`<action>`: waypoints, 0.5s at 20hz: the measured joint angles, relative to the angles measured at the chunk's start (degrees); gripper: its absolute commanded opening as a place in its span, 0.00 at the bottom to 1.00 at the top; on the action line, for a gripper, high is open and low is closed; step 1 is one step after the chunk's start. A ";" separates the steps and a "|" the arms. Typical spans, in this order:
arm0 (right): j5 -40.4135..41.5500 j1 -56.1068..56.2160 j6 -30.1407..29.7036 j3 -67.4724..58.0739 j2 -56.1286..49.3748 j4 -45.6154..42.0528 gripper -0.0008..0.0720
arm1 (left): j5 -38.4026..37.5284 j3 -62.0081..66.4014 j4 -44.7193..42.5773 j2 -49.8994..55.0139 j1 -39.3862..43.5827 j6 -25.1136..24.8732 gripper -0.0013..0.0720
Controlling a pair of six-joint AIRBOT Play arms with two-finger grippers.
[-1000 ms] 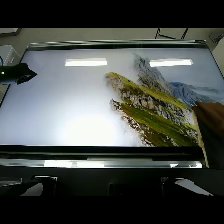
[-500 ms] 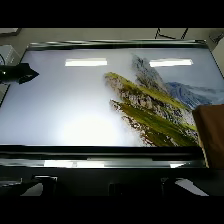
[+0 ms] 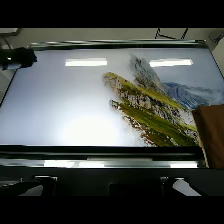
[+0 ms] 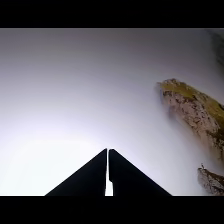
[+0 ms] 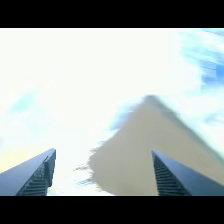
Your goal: Fold the clothes and pants, and hang the long-sleeved shirts on hangers.
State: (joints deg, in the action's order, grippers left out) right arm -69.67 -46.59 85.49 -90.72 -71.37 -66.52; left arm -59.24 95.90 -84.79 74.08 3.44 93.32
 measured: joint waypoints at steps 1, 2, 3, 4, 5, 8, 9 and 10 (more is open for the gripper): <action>-1.03 5.81 0.35 -0.48 -0.85 0.11 0.93 | -2.29 0.35 -2.99 1.81 0.92 1.53 1.00; -2.86 10.99 1.20 -0.52 -1.95 0.07 0.92 | -5.42 0.52 -4.37 3.65 1.53 2.51 0.98; -4.55 15.72 2.16 -0.22 -3.19 -0.07 0.92 | -9.99 0.48 -4.92 5.73 2.01 2.93 0.98; -6.43 20.31 3.30 0.50 -4.57 -0.26 0.92 | -14.03 -0.09 -4.72 7.26 2.32 2.29 0.98; -7.52 24.13 4.07 1.44 -5.70 -0.76 0.92 | -17.27 -1.27 -3.80 8.17 2.58 1.29 0.98; -9.18 33.20 6.10 4.24 -7.76 -4.66 0.93 | -19.69 -6.08 -1.22 8.50 2.97 -0.52 0.98; -9.73 35.12 6.47 4.76 -8.09 -6.25 0.93 | -19.71 -7.28 -0.81 8.52 3.02 -0.87 0.99; -10.05 36.70 6.71 5.18 -8.31 -7.32 0.93 | -19.63 -8.09 -0.46 8.59 3.08 -1.05 0.99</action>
State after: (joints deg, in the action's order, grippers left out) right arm -79.72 -9.89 92.20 -85.54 -79.68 -73.84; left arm -78.87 87.81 -85.25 82.67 6.52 92.27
